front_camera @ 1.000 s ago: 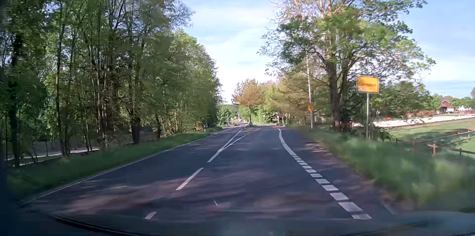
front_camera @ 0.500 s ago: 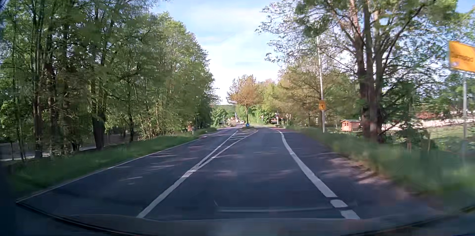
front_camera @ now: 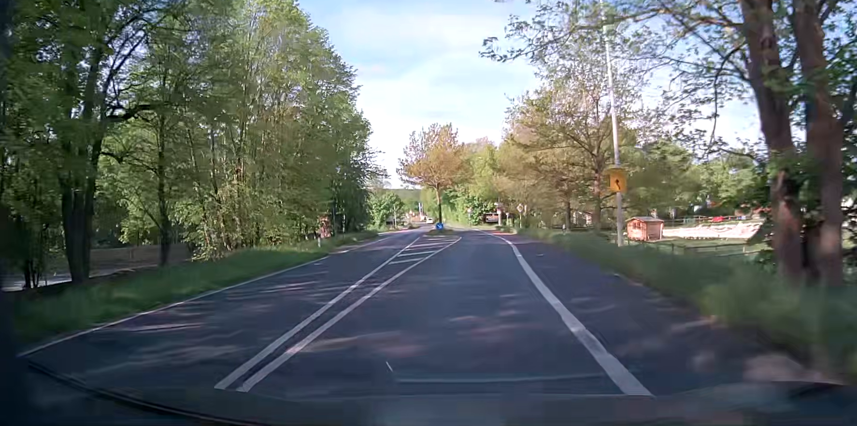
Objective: Follow the waypoints while adhering to traffic rules and regulations
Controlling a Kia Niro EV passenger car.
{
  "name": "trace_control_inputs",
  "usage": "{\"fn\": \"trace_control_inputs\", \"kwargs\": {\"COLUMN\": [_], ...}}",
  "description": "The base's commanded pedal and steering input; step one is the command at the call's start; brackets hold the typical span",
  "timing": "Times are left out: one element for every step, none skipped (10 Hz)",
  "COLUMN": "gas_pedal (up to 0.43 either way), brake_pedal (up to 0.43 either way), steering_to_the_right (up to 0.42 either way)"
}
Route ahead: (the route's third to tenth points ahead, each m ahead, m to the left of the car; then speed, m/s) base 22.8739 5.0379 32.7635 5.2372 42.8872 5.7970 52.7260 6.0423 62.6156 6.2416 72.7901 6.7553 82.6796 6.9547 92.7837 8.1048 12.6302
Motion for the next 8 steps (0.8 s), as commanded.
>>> {"fn": "trace_control_inputs", "kwargs": {"gas_pedal": [0.000,0.000,0.000,0.000,0.000,0.000,0.000,0.000], "brake_pedal": [0.000,0.000,0.000,0.000,0.000,0.000,0.000,0.000], "steering_to_the_right": [0.005,0.005,0.007,0.007,0.007,0.007,0.007,0.007]}}
